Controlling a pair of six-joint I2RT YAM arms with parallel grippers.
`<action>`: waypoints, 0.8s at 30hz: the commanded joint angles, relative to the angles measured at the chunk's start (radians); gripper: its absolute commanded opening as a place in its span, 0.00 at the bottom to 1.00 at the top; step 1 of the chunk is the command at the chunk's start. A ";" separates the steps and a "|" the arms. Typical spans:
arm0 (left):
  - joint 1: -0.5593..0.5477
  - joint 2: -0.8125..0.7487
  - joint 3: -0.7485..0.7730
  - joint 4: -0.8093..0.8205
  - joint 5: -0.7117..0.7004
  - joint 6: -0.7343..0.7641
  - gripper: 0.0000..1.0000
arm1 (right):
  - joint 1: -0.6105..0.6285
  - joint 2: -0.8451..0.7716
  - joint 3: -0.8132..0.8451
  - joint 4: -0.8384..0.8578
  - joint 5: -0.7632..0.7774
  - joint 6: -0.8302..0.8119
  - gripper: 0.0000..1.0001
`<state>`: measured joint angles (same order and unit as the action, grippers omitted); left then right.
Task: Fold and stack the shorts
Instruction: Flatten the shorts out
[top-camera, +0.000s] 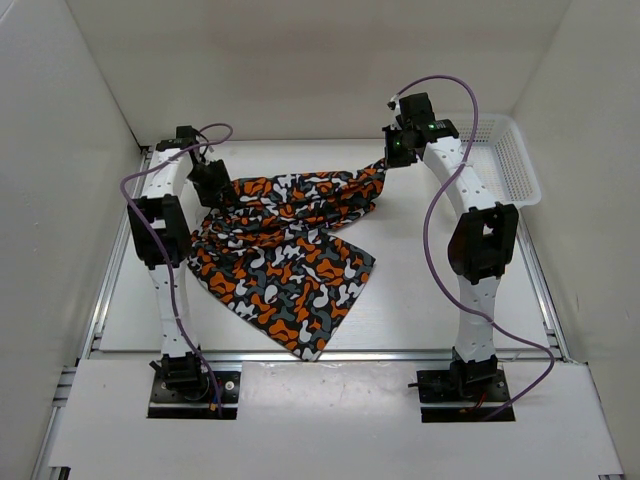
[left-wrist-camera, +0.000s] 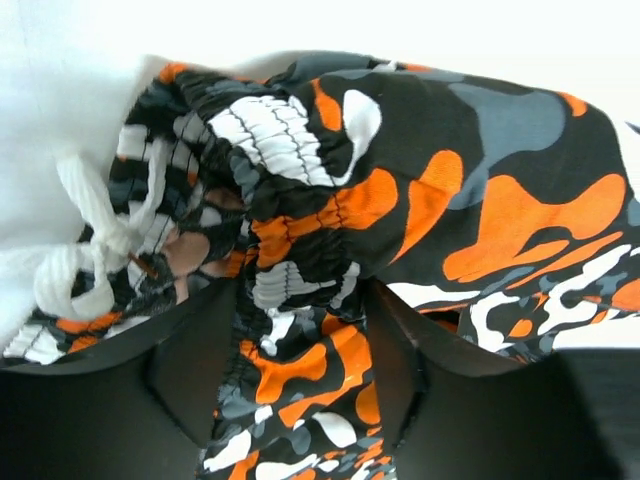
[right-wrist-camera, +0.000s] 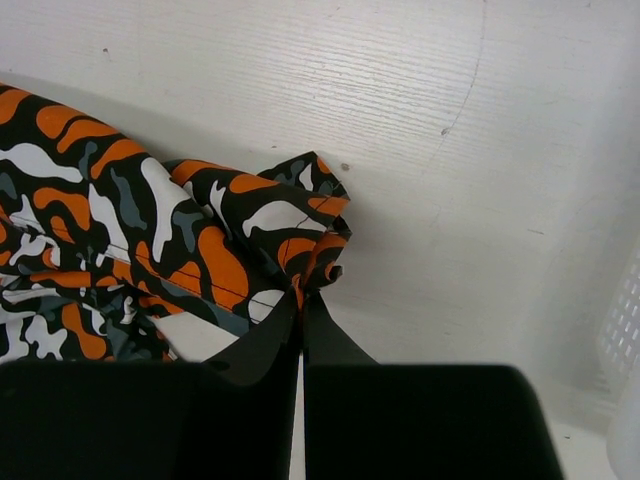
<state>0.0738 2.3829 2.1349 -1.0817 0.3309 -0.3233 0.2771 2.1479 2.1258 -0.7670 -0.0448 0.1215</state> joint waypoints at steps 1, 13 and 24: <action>-0.003 0.002 0.032 0.052 0.023 0.010 0.65 | 0.004 -0.010 0.039 -0.017 0.011 -0.013 0.00; -0.003 0.041 0.218 0.034 0.026 -0.010 0.10 | 0.004 -0.010 0.059 -0.035 0.029 -0.013 0.00; 0.006 -0.172 0.477 0.048 0.022 -0.114 0.10 | -0.067 0.007 0.360 -0.054 0.065 0.044 0.00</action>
<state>0.0681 2.4001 2.5126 -1.0760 0.3534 -0.3847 0.2615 2.1677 2.3447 -0.8337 -0.0048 0.1394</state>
